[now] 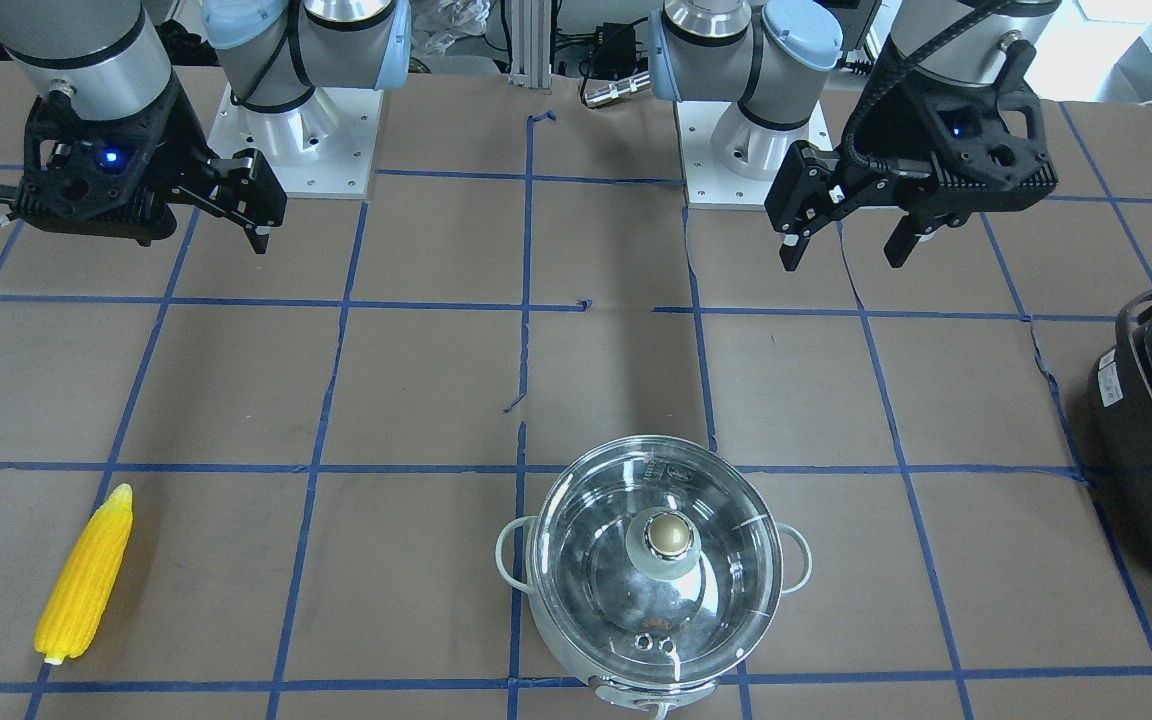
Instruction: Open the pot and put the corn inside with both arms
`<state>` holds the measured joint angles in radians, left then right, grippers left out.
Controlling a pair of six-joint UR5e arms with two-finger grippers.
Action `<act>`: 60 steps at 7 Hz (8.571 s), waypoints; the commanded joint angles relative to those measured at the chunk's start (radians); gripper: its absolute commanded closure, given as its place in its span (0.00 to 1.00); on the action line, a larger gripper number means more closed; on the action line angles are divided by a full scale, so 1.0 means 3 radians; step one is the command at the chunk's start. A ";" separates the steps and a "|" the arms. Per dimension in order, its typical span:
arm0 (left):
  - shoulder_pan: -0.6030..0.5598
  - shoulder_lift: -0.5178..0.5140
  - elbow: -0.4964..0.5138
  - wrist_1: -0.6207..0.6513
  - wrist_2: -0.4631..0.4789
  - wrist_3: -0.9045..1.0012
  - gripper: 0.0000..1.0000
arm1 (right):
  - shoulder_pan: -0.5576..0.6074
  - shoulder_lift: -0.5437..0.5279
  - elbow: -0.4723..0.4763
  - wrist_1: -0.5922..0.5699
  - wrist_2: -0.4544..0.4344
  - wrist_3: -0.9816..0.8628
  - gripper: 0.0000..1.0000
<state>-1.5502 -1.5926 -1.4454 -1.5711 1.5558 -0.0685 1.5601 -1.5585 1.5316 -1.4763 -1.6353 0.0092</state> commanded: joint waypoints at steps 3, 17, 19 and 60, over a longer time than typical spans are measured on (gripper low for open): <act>-0.0018 -0.0253 -0.0004 0.0402 -0.0032 0.0024 0.01 | 0.0000 0.0000 -0.0022 -0.0018 0.0026 0.0000 0.00; -0.0636 -0.1707 0.0467 0.1259 0.0209 -0.0590 0.00 | -0.0694 0.0592 0.0258 -0.0932 -0.0086 -0.0010 0.00; -0.0636 -0.1712 0.0461 0.1254 0.0203 -0.0595 0.22 | -0.0767 0.0786 0.0437 -0.1483 -0.0097 -0.0164 0.00; 0.0625 -0.0597 -0.0169 0.0377 0.0132 0.0607 0.00 | 0.0805 0.1398 -0.0849 -0.1135 0.0046 0.0721 0.00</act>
<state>-1.2571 -1.7858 -1.6821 -1.2209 1.5920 0.2390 1.8675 -1.0498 1.1869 -1.9042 -1.6206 0.2495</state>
